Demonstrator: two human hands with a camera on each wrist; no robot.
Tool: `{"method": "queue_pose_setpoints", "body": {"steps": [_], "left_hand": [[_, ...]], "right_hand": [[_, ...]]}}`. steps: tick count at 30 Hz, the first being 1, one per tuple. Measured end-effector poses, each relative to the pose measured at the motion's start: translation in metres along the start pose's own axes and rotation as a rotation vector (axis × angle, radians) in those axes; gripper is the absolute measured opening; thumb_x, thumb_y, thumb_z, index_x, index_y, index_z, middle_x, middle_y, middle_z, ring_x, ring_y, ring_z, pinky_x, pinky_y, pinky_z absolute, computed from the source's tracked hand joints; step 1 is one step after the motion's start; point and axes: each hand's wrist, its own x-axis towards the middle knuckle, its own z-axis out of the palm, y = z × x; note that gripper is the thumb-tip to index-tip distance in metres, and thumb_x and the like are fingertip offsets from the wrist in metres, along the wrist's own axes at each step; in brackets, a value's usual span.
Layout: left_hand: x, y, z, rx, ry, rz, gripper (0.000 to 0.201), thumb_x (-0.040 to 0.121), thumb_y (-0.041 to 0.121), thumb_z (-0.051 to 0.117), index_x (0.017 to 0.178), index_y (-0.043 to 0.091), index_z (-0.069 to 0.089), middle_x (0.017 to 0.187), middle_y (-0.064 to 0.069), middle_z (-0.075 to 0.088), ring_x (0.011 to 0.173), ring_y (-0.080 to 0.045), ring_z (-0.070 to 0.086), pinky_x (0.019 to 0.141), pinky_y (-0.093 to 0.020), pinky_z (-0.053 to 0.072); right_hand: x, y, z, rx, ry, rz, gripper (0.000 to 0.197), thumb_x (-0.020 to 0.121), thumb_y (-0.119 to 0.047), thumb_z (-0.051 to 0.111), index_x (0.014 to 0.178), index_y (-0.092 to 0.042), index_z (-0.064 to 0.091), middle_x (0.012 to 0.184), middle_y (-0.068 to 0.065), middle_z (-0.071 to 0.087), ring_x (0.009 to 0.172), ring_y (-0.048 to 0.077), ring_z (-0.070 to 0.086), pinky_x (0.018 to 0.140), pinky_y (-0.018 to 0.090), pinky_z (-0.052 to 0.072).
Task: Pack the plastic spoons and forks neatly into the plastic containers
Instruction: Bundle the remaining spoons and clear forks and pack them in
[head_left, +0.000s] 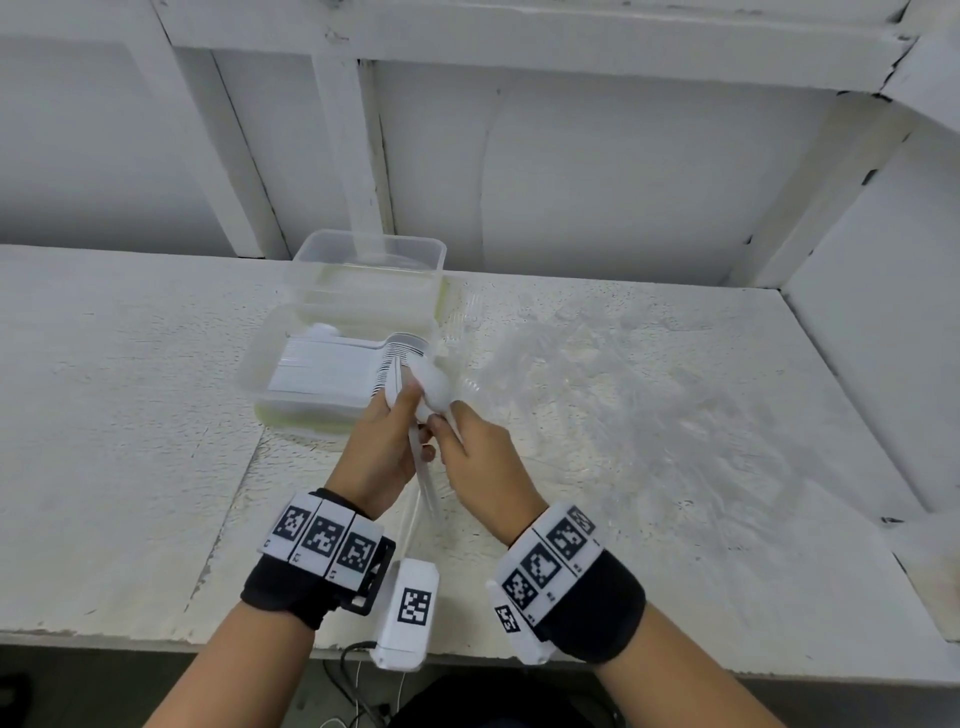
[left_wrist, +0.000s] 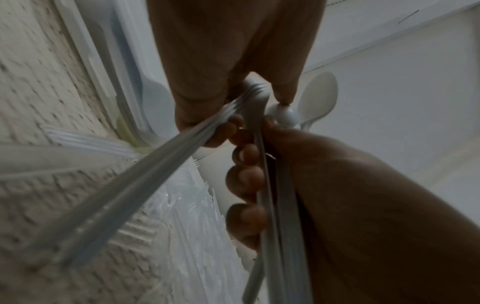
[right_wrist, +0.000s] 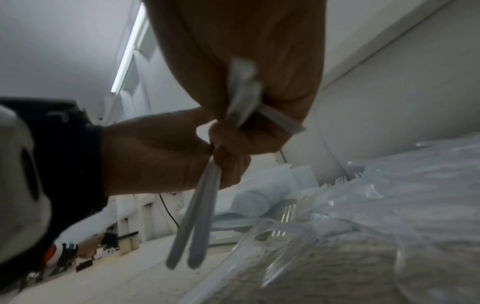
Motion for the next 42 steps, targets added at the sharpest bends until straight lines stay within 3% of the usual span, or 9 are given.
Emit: {"method": "queue_pose_setpoints", "body": {"steps": [4,10,16,20,23,26,32,37,42], "left_hand": [[-0.001,-0.001,-0.003,0.001,0.015,-0.008,0.024,0.096,0.035,0.044,0.095,0.013,0.054,0.071,-0.001,0.052,0.059,-0.012,0.044,0.048,-0.019,0.037],[0.003,0.006,0.004,-0.057,0.111,0.001,0.026,0.095,0.038,0.044,0.09,0.015,0.055,0.067,0.001,0.058,0.05,-0.008,0.045,0.046,-0.019,0.036],[0.008,0.006,0.01,-0.098,0.074,0.014,0.032,0.086,0.045,0.049,0.095,0.014,0.052,0.079,-0.003,0.067,0.077,-0.018,0.063,0.073,-0.033,0.053],[0.004,0.011,0.02,-0.134,-0.002,0.061,0.028,0.095,0.035,0.04,0.095,0.014,0.058,0.062,0.002,0.066,0.061,-0.012,0.066,0.062,-0.026,0.057],[0.005,0.013,0.02,-0.162,0.047,0.064,0.028,0.096,0.032,0.041,0.093,0.012,0.061,0.058,0.002,0.059,0.055,-0.013,0.064,0.057,-0.026,0.056],[0.007,0.013,0.017,-0.137,0.052,0.058,0.035,0.09,0.04,0.046,0.098,0.008,0.06,0.067,-0.005,0.063,0.059,-0.02,0.064,0.053,-0.029,0.054],[0.008,0.005,0.02,-0.126,0.015,-0.02,0.036,0.087,0.043,0.047,0.108,0.015,0.052,0.09,-0.009,0.072,0.078,-0.022,0.068,0.061,-0.033,0.056],[0.007,0.002,0.018,-0.127,0.062,-0.049,0.012,0.09,0.024,0.051,0.089,0.013,0.057,0.069,-0.005,0.056,0.068,-0.02,0.055,0.056,-0.024,0.049],[0.008,0.006,0.014,-0.109,0.078,-0.026,0.013,0.097,0.012,0.043,0.091,0.013,0.054,0.071,-0.005,0.048,0.062,-0.014,0.052,0.056,-0.022,0.052]], "right_hand": [[0.002,-0.002,-0.002,-0.115,-0.041,-0.047,0.025,0.101,-0.032,0.033,0.1,-0.015,0.051,0.065,-0.015,0.043,0.064,0.009,0.047,0.057,0.021,0.036],[0.007,0.002,-0.011,-0.102,0.035,-0.002,0.029,0.1,-0.034,0.034,0.11,-0.01,0.047,0.08,0.006,0.061,0.074,0.026,0.062,0.07,0.04,0.051],[0.008,0.006,-0.023,-0.094,0.03,-0.012,0.026,0.101,-0.021,0.033,0.126,-0.015,0.028,0.065,-0.001,0.049,0.052,0.013,0.047,0.049,0.026,0.036],[0.007,0.01,-0.019,-0.095,-0.004,-0.064,0.028,0.1,-0.019,0.037,0.126,-0.017,0.029,0.087,0.013,0.064,0.064,0.025,0.06,0.062,0.044,0.052],[0.005,0.014,-0.019,-0.053,-0.003,-0.066,0.032,0.099,-0.018,0.039,0.125,-0.02,0.021,0.091,0.012,0.063,0.057,0.022,0.059,0.061,0.038,0.055],[0.004,0.013,-0.022,-0.03,-0.034,-0.043,0.029,0.1,-0.019,0.037,0.126,-0.016,0.025,0.087,0.003,0.059,0.054,0.012,0.056,0.057,0.026,0.051],[0.004,0.01,-0.014,-0.085,-0.076,-0.067,0.03,0.101,-0.025,0.032,0.129,-0.016,0.038,0.086,0.018,0.065,0.07,0.033,0.064,0.069,0.051,0.053],[0.002,0.007,-0.021,-0.211,-0.124,-0.142,0.034,0.099,-0.02,0.035,0.133,-0.02,0.044,0.101,0.015,0.061,0.092,0.032,0.059,0.08,0.045,0.048],[0.002,0.013,-0.03,-0.239,-0.007,-0.158,0.026,0.099,-0.022,0.04,0.121,-0.017,0.053,0.084,0.004,0.057,0.076,0.021,0.054,0.069,0.035,0.044]]}}
